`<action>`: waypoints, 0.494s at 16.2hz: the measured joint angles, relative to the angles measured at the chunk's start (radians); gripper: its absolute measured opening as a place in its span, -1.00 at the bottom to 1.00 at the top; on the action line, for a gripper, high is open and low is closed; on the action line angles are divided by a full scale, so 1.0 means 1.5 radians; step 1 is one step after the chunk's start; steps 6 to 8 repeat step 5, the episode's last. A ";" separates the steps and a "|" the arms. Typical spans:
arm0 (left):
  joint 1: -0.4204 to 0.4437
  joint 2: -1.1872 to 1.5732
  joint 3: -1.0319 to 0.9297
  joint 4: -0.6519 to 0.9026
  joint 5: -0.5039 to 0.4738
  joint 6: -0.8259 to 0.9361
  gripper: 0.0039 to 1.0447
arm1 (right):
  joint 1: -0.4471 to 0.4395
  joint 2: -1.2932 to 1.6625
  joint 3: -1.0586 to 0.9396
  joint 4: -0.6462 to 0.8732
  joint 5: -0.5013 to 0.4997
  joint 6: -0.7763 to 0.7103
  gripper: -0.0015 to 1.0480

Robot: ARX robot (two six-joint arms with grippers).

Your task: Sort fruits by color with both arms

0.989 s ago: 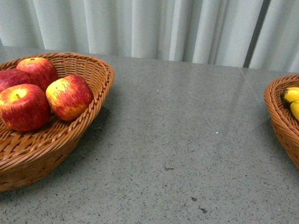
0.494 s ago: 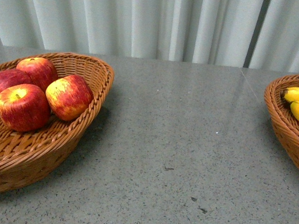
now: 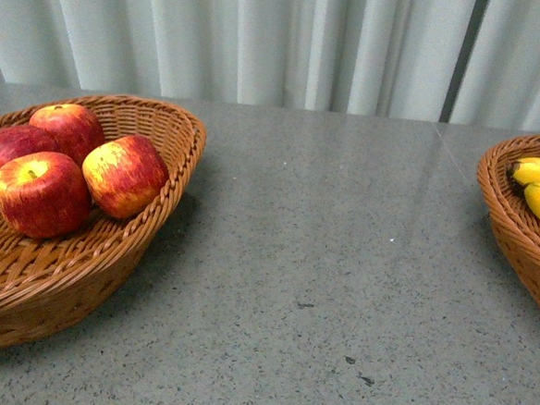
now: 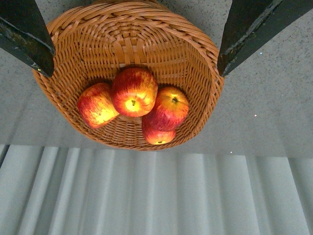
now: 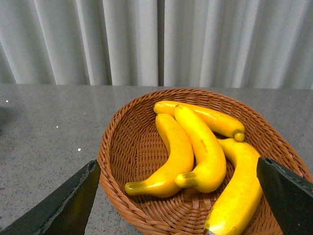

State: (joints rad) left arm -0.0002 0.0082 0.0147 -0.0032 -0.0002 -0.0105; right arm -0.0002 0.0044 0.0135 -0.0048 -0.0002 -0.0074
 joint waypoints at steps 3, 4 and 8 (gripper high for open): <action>0.000 0.000 0.000 0.000 0.000 0.000 0.88 | 0.000 0.000 0.000 0.000 0.000 0.000 0.87; 0.000 0.000 0.000 0.000 0.000 0.000 0.88 | 0.000 0.000 0.000 0.000 0.000 0.000 0.87; 0.000 0.000 0.000 0.000 0.000 0.000 0.88 | 0.000 0.000 0.000 0.000 0.000 0.000 0.87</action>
